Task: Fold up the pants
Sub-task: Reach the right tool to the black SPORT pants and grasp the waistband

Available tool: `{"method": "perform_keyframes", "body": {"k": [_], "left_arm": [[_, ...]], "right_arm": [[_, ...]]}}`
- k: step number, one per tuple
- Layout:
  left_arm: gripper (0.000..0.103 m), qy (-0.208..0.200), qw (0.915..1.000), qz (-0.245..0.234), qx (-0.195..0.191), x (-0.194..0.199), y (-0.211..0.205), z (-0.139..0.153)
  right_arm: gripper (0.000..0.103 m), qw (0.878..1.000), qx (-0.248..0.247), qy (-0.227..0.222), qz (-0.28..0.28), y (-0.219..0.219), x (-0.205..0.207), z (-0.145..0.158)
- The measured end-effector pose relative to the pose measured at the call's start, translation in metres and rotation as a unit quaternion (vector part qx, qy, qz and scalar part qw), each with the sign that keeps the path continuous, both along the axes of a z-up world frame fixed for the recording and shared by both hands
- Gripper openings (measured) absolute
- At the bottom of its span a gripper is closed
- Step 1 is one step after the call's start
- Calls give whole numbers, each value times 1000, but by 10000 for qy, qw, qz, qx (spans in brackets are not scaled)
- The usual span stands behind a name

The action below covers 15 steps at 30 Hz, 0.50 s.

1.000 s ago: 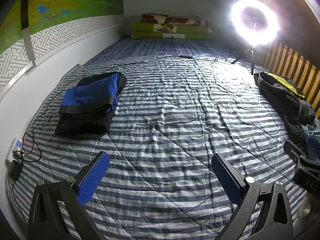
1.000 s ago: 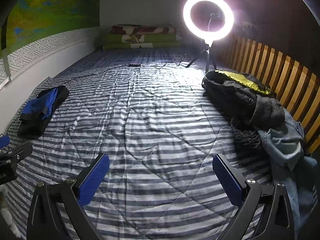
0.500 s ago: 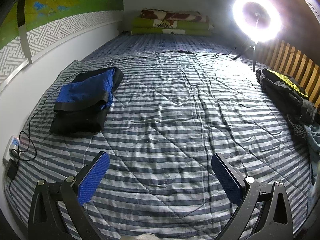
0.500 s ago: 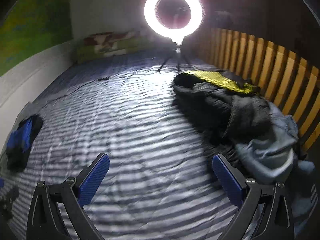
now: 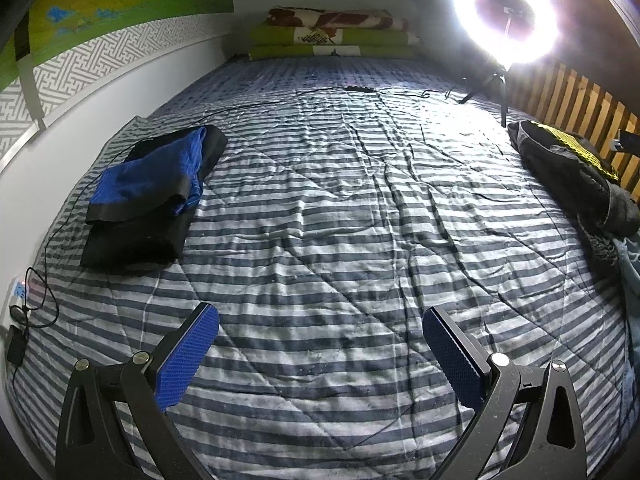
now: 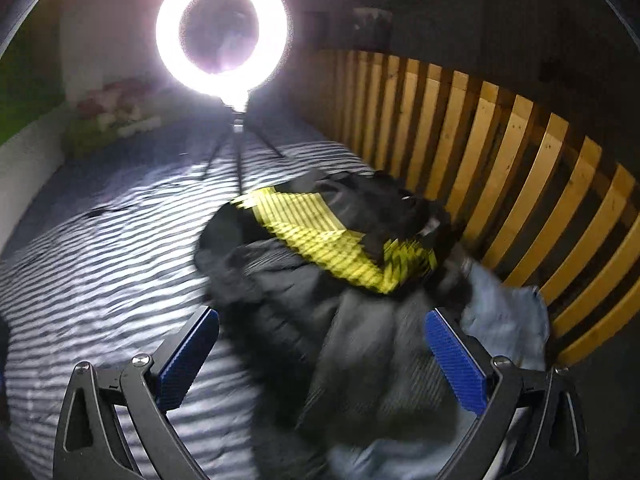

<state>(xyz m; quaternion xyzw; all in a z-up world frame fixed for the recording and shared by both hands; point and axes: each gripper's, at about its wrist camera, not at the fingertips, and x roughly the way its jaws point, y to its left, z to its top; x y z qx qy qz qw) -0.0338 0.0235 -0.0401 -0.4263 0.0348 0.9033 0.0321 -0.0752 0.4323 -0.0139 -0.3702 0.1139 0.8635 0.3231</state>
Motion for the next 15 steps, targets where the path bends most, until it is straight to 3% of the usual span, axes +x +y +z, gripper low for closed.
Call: {"method": "perform_keyframes", "body": {"k": [3,15], "left_arm": [[103,-55,10000,1,71,-6,0,-3],[103,-99,10000,2,-3,-19,3,-12]], "right_arm": [[101,9995,109,-269,-156,30,-19,-5],[101,9923,-705,-629,-801,115,-51,-47]]}}
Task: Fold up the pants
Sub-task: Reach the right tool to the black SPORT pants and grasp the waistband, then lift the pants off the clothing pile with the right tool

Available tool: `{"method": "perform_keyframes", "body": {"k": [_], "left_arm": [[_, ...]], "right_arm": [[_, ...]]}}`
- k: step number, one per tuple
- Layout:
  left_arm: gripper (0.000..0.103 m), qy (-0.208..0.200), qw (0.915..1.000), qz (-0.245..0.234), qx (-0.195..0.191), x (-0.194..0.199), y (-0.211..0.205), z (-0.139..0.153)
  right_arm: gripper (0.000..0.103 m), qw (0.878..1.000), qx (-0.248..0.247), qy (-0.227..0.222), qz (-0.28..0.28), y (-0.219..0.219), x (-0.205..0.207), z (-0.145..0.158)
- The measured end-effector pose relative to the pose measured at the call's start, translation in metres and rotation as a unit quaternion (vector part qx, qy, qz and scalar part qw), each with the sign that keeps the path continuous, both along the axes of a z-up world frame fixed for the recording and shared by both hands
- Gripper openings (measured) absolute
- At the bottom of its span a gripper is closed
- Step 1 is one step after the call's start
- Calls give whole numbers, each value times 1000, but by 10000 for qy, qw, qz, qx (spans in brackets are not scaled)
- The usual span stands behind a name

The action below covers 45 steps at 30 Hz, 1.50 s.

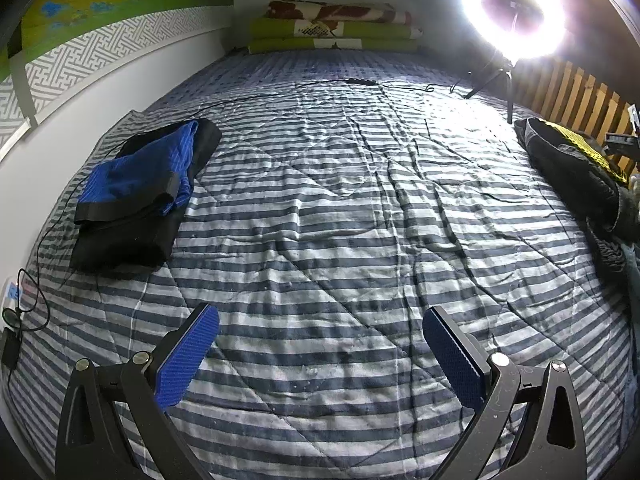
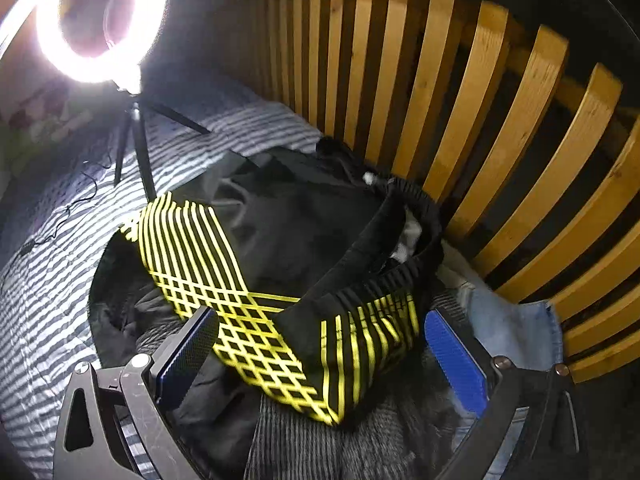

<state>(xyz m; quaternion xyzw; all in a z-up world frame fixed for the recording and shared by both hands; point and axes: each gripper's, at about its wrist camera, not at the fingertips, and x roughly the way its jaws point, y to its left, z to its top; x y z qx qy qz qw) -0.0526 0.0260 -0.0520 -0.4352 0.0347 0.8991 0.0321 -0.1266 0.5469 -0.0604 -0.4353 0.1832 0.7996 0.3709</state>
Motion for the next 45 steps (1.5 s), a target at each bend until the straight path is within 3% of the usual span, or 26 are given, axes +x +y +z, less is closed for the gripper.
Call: {"method": "perform_keyframes", "body": {"k": [2,4,5,7,8,10,12,18,23,27,31,34,39,42,45], "left_arm": [[103,-7,10000,9,-18,-2,0,-2],[103,-28,10000,6,-3,-4,0,-3],[103,-32,10000,-4,0,-4,1,-3],[103,-15,10000,-31,-5,-3,2,-2],[103,-6,10000,-50,3,-3,2,-1],[103,19,10000,-72,10,-1,3,1],[103,42,10000,-87,24,0,4,3],[103,134,9998,-120,98,5,5,14],[103,286,9994,-94,176,11,0,28],[103,472,9988,-29,137,16,-9,37],[103,563,9982,102,157,21,-27,46],[103,662,9972,250,246,26,-46,56],[103,786,9947,535,399,29,-78,71],[103,851,9923,755,489,32,-103,79],[103,878,9901,965,526,32,-126,83]], "right_arm": [[97,9999,-87,-54,0,3,-2,-7],[73,9997,-225,-62,81,3,-2,-11],[67,9996,-250,-87,108,4,-1,-12],[39,9997,-145,-138,148,2,1,-9],[34,9997,-109,-149,180,2,2,-5],[13,9996,-92,-112,246,2,8,4],[8,9994,-138,-24,331,2,13,14],[5,9970,31,381,671,-20,34,65],[5,9883,34,737,1335,-76,44,109],[5,9696,-295,1094,2171,-144,53,139],[5,9423,-617,1223,3053,-233,68,151],[5,9235,-788,1208,3554,-292,84,143],[5,8970,-1237,1136,4088,-381,110,105],[5,8728,-1536,957,4533,-439,129,70],[4,8390,-1952,701,5030,-496,150,38]]}}
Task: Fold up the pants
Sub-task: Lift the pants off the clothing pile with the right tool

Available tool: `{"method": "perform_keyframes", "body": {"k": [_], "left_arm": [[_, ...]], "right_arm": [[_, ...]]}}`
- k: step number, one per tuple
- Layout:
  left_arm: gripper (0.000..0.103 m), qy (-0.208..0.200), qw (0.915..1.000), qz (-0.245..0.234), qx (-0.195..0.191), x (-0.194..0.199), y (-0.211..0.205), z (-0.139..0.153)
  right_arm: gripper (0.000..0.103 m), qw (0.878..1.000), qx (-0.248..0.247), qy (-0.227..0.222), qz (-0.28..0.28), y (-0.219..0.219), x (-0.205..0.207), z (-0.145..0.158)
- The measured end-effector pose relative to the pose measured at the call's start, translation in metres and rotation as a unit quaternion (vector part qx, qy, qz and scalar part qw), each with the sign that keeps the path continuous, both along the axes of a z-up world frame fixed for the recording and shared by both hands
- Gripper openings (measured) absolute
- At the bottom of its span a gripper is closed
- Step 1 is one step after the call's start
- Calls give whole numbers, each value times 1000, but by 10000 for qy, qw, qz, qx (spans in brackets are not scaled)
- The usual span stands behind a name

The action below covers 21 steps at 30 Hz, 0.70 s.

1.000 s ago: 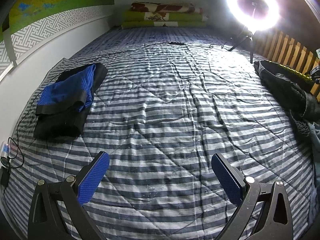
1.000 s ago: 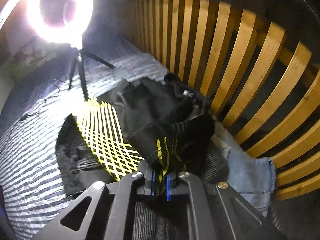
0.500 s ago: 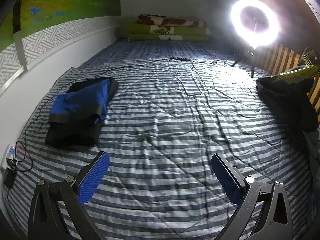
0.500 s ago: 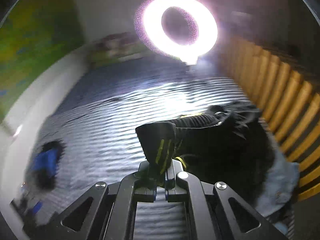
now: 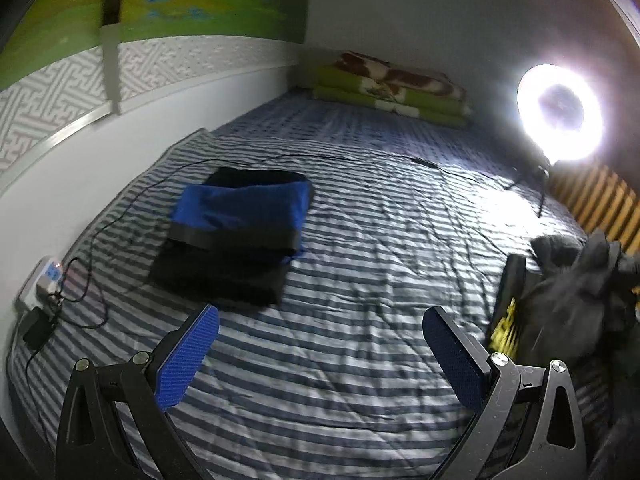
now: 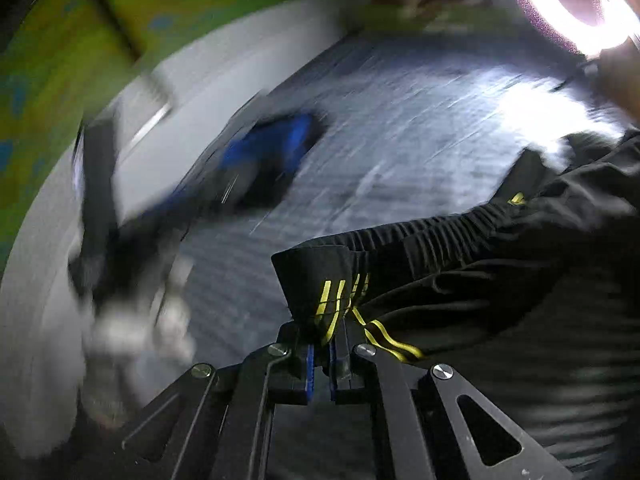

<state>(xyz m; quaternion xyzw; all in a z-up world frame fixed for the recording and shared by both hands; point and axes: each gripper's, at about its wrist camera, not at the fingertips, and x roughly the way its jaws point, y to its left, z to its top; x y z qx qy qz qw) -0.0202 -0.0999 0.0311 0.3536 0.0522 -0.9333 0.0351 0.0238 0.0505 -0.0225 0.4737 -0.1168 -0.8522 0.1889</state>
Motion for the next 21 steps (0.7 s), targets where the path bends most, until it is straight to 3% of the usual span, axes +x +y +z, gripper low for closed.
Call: {"method": "perform_keyframes", "body": {"k": [4,8,9,13,17,21], "left_arm": [[103,-69,9999,127,8,2,-17,-3],[103,-216,9997,-46,-142,3,-12,-13],[103,-254,9995,-106,-173,4,-10,-16],[103,-533,9975,-430,-165,3,5,-31],[103,-855,9937,-723,-34,2,22,-50],[103,-1044,9898,-951,-189,3,44,-65]], "right_arm": [[5,9961,-3,-246,852,-61,29,-31],[11,9936,375,-281,1025,-66,42,-45],[19,9940,433,-235,975,-62,48,-46],[48,9989,309,-129,332,-1,44,-37],[51,9956,330,-108,-872,78,28,-33],[54,9861,433,-239,-1587,128,-11,-40]]}}
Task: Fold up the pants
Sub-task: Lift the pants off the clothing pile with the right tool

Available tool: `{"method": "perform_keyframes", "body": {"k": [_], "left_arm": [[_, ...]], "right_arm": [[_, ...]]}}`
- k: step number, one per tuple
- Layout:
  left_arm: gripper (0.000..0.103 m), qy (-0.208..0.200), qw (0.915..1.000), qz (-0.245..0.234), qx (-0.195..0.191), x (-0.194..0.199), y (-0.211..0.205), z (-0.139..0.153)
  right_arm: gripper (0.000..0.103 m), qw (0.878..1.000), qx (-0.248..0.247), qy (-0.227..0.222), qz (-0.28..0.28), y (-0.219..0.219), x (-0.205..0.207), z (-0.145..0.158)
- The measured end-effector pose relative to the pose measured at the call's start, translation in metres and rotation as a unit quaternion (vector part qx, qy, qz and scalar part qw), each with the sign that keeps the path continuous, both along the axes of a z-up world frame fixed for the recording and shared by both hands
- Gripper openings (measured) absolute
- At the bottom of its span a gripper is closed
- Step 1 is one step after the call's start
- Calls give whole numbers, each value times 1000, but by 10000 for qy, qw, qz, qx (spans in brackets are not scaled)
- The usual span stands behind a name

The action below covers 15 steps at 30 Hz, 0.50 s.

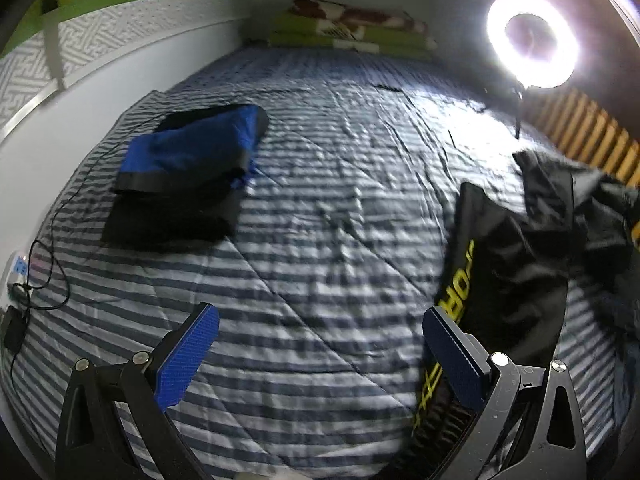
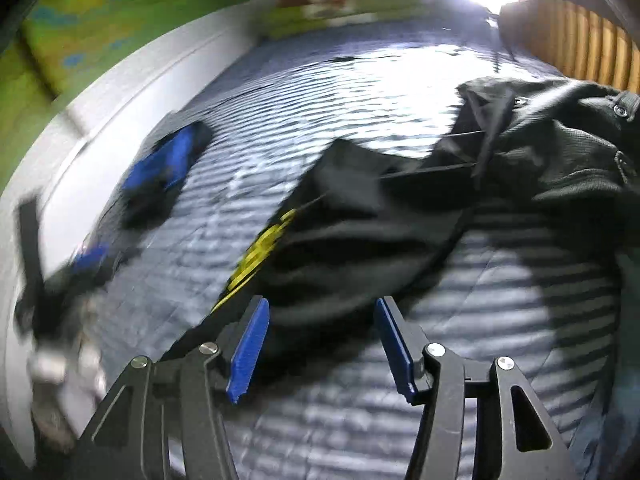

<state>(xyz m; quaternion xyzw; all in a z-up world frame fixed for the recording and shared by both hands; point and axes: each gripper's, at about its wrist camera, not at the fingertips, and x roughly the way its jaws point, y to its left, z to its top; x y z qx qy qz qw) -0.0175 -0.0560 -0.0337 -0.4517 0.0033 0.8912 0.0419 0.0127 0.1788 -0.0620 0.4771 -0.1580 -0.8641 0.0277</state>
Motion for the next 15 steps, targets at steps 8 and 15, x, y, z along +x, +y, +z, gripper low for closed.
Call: {"method": "perform_keyframes", "body": {"k": [8,15], "left_arm": [[103,-440,9976,-540,31,7,23,-32],[103,-387,9970,-669,-21,18,16,-31]], "right_arm": [[59,9984,472,-35,298,-32,-85,-5],[67,9864,1495,-537,416,-46,-141,-43]]}}
